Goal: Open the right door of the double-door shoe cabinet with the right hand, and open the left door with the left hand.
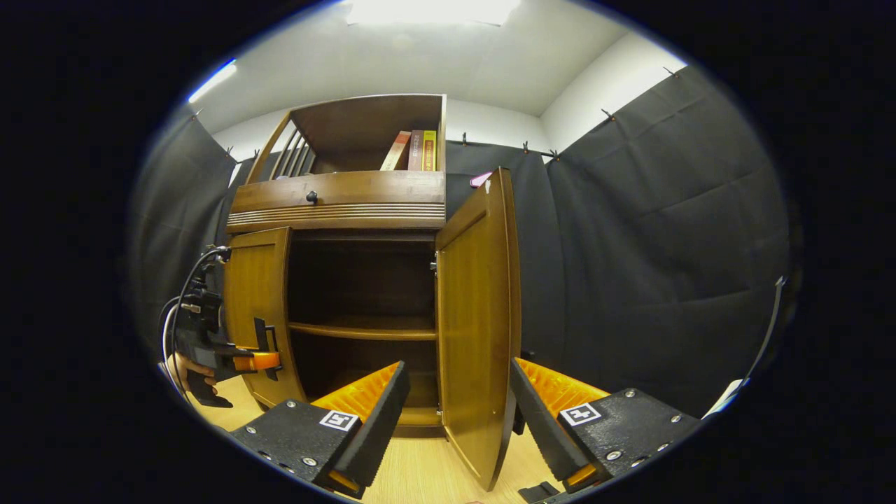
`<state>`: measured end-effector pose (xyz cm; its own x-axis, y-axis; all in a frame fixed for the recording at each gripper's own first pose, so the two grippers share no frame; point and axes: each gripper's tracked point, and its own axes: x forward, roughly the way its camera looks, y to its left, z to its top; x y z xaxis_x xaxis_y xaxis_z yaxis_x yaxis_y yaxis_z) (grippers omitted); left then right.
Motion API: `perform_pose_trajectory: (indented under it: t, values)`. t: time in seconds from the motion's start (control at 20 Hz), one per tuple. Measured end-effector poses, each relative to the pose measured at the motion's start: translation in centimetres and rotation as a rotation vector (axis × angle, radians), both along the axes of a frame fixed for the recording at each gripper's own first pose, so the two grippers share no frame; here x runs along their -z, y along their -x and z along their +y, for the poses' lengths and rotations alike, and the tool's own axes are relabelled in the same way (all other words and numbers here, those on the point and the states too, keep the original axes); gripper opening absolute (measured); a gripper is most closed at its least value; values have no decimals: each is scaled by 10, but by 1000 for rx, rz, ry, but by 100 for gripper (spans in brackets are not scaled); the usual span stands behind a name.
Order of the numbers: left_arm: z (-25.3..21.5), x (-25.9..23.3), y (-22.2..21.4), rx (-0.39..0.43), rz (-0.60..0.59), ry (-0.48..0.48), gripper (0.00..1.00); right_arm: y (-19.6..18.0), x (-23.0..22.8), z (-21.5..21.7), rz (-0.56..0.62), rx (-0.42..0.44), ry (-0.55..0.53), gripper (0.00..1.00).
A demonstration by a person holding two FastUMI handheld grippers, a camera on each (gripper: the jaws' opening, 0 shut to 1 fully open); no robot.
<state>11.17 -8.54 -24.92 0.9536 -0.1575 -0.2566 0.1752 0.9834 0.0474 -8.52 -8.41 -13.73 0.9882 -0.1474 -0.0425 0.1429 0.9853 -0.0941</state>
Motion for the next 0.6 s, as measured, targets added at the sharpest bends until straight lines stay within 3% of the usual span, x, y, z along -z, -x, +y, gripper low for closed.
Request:
perform_pose_trajectory:
  t: [0.05,0.1,0.15,0.45,0.5,0.6]
  values:
    - [3,-2,7,4,-5,2,30,1,0,3,0,-7,3,100]
    - [6,-3,14,7,-7,12,30,0,0,6,2,-13,5,100]
    - [8,-5,18,13,-4,20,30,0,0,11,4,-21,5,89]
    - [33,-12,61,21,-9,17,30,-1,3,29,13,-68,2,89]
    - [37,-14,66,20,-11,17,29,-2,5,30,15,-72,2,100]
    - [45,-16,77,18,-10,21,30,-5,5,31,19,-77,-1,100]
